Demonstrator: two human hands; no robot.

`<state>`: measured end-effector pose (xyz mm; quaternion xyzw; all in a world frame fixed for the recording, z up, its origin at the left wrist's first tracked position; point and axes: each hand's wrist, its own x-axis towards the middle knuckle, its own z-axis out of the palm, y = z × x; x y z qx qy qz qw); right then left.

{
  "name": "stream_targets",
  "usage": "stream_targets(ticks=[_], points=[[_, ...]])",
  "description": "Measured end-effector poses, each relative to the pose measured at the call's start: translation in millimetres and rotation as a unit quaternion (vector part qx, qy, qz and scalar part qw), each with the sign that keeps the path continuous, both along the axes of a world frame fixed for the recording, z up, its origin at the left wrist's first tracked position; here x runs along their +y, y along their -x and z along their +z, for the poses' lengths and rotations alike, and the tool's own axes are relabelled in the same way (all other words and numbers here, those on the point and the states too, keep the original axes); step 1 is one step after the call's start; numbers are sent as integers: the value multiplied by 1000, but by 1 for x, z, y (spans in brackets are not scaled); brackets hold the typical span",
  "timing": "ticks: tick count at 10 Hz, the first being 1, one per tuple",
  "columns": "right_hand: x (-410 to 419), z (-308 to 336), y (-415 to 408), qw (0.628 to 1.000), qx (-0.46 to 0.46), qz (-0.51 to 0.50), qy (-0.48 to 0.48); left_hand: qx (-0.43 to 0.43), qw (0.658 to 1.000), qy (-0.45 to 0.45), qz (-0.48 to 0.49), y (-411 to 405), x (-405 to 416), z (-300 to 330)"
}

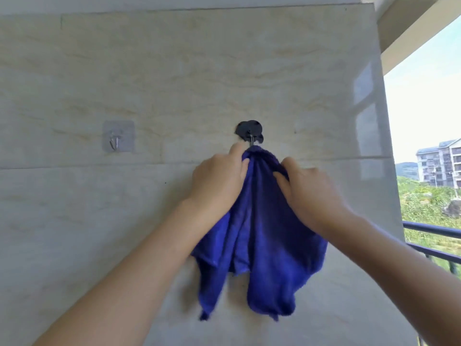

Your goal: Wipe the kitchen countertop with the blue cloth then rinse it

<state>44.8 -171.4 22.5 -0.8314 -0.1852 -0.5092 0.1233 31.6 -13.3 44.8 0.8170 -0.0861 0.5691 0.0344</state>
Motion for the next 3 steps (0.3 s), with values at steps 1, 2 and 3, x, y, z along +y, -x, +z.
stream_targets(ticks=[1, 2, 3], points=[[9, -30, 3, 987, 112, 96, -61, 78, 974, 142, -157, 1, -10, -26], [5, -98, 16, 953, 179, 179, -163, 131, 921, 261, -258, 10, -8, -86], [-11, -165, 42, 912, 299, 219, -174, 198, 835, 376, -349, 41, -1, -159]])
